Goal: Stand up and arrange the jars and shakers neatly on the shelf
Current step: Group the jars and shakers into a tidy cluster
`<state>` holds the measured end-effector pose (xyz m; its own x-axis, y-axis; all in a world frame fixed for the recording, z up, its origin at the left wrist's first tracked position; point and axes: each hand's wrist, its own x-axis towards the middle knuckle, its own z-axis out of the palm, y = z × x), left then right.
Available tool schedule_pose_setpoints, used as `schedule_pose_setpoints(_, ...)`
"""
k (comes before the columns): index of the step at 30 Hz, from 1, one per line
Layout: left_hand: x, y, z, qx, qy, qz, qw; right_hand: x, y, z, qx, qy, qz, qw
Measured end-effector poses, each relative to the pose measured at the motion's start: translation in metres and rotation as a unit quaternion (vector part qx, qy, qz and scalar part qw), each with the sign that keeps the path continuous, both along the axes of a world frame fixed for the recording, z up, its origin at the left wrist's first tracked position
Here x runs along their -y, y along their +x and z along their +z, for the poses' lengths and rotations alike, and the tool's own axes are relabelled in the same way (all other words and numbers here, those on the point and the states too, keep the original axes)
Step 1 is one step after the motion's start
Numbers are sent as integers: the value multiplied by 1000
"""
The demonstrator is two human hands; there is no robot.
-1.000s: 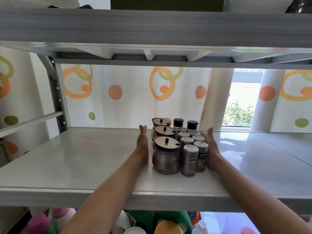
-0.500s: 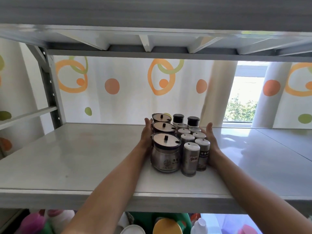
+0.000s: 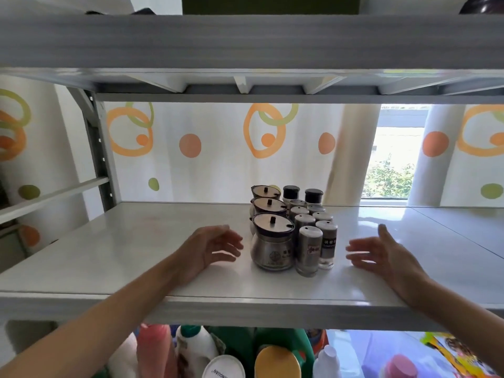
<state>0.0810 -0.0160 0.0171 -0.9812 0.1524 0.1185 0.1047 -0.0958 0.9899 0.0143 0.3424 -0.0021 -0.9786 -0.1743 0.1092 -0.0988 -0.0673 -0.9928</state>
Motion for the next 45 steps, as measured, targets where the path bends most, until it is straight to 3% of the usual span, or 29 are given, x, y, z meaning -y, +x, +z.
schedule_pose_setpoints(3,-16,24,6,-22,-28,-170,985,-1,23,10,16,25,97,995)
schedule_pose_setpoints(6,-50,29,9,-52,-78,-249,964,16,36,13,8,48,198,979)
schedule_pose_setpoints(10,-80,26,12,-66,-130,-251,957,34,41,12,-5,62,266,962)
schedule_pose_setpoints(15,-87,21,14,-49,-105,-223,968,40,32,12,32,24,291,956)
schedule_pose_setpoints(39,-88,11,9,-43,-100,-224,968,46,17,20,73,-6,275,959)
schedule_pose_setpoints(42,-86,14,11,-63,-139,-200,968,44,22,16,23,15,248,968)
schedule_pose_setpoints(45,-85,18,19,-138,-215,-137,957,39,26,11,-128,29,117,984)
